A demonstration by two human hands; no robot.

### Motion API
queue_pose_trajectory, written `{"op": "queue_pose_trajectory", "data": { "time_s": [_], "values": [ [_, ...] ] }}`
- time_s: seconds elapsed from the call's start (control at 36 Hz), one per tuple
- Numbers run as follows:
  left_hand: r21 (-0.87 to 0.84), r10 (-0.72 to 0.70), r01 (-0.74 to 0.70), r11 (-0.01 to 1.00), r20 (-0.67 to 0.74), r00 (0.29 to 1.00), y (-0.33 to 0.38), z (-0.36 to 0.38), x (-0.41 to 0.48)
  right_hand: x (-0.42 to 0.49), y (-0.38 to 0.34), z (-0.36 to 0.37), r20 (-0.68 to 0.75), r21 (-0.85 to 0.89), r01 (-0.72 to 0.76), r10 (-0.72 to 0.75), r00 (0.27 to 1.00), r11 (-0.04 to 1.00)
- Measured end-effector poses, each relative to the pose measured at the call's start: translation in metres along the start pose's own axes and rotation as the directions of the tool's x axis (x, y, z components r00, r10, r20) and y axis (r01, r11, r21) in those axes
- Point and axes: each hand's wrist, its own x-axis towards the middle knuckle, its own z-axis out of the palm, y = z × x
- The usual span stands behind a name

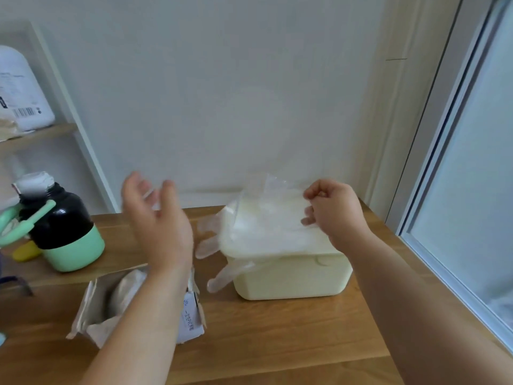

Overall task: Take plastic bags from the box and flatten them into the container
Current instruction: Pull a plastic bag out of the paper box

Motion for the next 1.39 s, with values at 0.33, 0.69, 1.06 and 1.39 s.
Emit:
{"op": "queue_pose_trajectory", "data": {
  "time_s": [0.33, 0.69, 1.06, 1.39],
  "values": [
    [0.385, -0.165, -0.756, 0.529, 0.921, 0.354, -0.027, 0.044, -0.014, 0.003, 0.008, -0.004, 0.106, -0.178, 0.02, -0.001, 0.994, 0.984],
    [0.461, -0.459, -0.746, 0.48, 0.857, 0.235, -0.027, 0.071, -0.003, 0.035, 0.025, -0.026, 0.092, -0.599, 0.134, -0.098, 0.991, 0.79],
    [0.469, -0.542, -0.804, 0.367, 0.81, 0.224, -0.023, 0.077, -0.003, 0.035, 0.016, -0.017, 0.311, -0.91, 0.347, -0.181, 0.933, 0.227],
    [0.36, -0.619, -0.89, 0.281, 0.776, 0.119, -0.049, 0.085, -0.003, 0.042, 0.032, -0.011, 0.461, -0.866, 0.329, 0.345, 0.817, 0.377]
  ]
}}
